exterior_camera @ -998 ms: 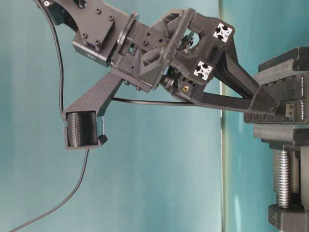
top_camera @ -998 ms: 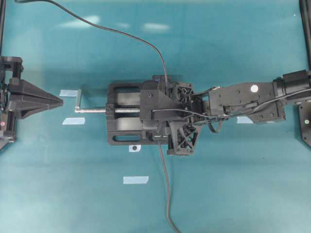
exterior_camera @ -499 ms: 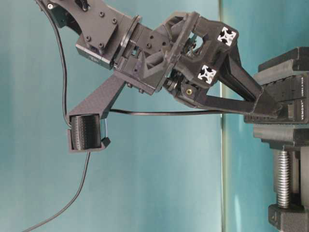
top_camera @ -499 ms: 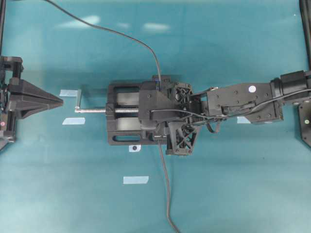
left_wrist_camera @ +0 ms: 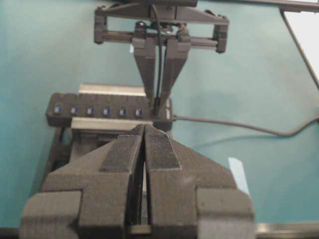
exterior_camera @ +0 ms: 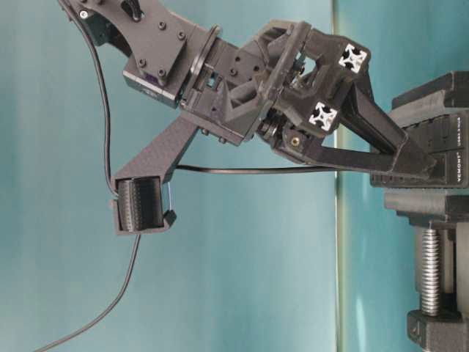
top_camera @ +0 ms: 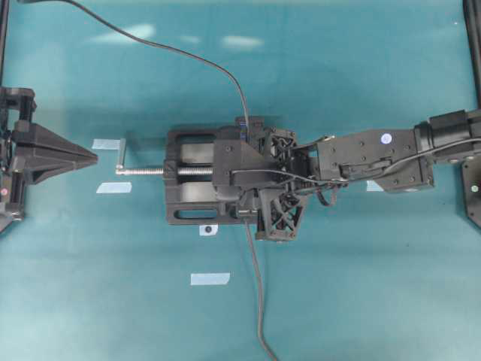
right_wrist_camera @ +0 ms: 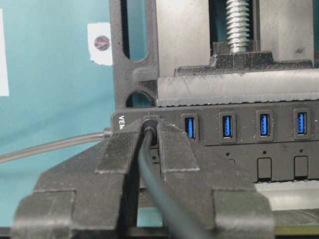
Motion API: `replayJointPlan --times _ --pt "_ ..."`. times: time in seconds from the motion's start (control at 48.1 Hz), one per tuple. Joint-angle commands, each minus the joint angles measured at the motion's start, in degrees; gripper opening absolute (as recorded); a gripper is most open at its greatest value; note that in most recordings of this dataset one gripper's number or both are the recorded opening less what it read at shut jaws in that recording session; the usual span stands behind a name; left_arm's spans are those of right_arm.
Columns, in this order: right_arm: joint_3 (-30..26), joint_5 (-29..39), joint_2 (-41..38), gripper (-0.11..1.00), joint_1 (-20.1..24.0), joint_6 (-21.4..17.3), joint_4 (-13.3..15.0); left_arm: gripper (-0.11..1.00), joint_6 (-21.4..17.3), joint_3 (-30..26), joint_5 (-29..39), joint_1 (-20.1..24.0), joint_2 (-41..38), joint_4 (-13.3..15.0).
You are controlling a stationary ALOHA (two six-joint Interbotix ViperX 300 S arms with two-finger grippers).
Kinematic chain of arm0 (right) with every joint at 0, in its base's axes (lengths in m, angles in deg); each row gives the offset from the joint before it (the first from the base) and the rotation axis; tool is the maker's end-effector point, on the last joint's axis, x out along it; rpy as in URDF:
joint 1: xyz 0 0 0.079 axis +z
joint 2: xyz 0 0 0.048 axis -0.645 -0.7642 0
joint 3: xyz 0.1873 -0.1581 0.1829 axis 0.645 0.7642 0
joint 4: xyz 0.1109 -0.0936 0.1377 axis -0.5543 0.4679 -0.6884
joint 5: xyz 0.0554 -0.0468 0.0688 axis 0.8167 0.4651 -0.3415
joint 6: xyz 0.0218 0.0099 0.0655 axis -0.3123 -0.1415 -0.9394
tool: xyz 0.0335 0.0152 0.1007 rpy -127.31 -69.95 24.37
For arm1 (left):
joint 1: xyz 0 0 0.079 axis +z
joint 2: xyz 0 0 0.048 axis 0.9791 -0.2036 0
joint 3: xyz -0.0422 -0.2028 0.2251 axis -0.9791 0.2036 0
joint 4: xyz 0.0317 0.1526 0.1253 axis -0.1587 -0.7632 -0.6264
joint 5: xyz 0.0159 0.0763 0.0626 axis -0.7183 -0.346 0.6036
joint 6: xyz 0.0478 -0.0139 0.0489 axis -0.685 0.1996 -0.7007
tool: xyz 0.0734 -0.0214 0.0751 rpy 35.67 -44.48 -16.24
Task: Insert the USB into the front port of the fixed hub.
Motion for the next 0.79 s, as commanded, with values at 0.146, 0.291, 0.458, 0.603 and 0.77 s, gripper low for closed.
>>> replayJointPlan --times 0.146,0.291,0.458,0.603,0.77 --pt "-0.2 0.1 -0.4 0.08 0.7 -0.2 -0.8 0.0 0.1 -0.6 -0.6 -0.1 -0.2 -0.2" --pt "-0.3 0.1 -0.4 0.08 0.7 -0.2 -0.8 0.0 0.1 -0.7 -0.5 -0.1 -0.2 -0.1" --pt "-0.4 0.1 -0.3 0.08 0.7 -0.3 -0.8 0.0 0.1 -0.7 -0.6 -0.2 -0.2 -0.2" --pt "-0.7 0.1 0.4 0.08 0.7 -0.2 -0.8 0.0 0.1 -0.8 -0.6 -0.2 -0.3 -0.2" --pt "-0.8 0.1 1.1 0.08 0.7 -0.2 -0.7 0.0 0.1 -0.7 -0.6 -0.3 -0.3 -0.2"
